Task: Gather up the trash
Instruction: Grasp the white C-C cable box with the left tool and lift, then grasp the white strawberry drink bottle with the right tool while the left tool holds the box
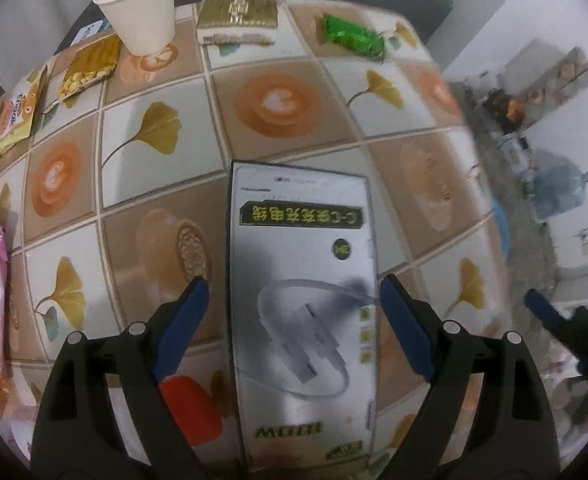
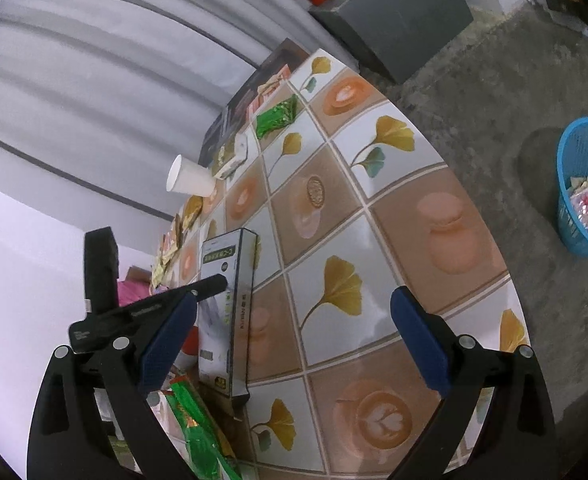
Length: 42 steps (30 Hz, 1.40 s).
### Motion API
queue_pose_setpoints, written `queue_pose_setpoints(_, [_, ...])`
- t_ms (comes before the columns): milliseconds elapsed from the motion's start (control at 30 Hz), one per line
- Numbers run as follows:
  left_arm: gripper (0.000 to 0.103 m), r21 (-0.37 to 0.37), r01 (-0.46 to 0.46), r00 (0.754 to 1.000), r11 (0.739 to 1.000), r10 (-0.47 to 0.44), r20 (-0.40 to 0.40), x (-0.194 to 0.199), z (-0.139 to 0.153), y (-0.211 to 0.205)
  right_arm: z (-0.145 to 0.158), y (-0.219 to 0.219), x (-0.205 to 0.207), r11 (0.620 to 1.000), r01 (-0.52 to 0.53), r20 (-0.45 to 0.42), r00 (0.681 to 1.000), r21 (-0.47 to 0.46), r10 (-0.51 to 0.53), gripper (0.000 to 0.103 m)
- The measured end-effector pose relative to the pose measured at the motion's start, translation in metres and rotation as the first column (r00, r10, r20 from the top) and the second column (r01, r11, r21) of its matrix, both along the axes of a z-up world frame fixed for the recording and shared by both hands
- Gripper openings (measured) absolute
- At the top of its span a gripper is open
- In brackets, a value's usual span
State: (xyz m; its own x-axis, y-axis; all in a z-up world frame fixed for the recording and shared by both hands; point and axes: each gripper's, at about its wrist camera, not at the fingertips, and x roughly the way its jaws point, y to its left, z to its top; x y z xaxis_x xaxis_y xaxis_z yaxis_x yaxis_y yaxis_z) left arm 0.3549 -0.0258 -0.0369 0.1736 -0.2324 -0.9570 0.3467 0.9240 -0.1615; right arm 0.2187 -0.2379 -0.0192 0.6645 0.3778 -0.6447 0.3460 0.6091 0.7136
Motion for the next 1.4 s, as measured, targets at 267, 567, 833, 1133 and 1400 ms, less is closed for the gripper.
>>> queue_pose_setpoints(267, [0.086,0.031,0.005,1.0,1.0,-0.004,-0.005,0.004,0.001,-0.012,-0.002,-0.01,-0.006,1.0,0.005,0.012,1.0,0.025,-0.006,0.095])
queue_pose_setpoints(567, [0.086,0.145,0.039,0.999,0.989,-0.039,-0.002,0.001,-0.016,-0.035,-0.003,-0.014,-0.008,0.999,0.014,0.015,1.0,0.032,-0.014,0.095])
queue_pose_setpoints(833, [0.081,0.048,0.041,0.993,0.998,-0.046,0.107,-0.002,0.016,-0.024,0.009,-0.015,-0.012,1.0,0.021,0.031,0.999,-0.009,-0.021,0.095])
queue_pose_setpoints(1133, [0.08,-0.207,-0.065,0.886,0.976,0.152,0.438,-0.043,0.127,0.047,0.054,0.009,-0.008,0.977,-0.075,0.116,0.988,-0.202,0.1,0.095])
queue_pose_setpoints(1400, [0.08,-0.346,-0.216,0.714,0.913,0.389,0.582,-0.12,0.223,0.167,0.112,0.083,0.038,0.844,-0.359,0.206,0.862,-0.399,0.463,0.095])
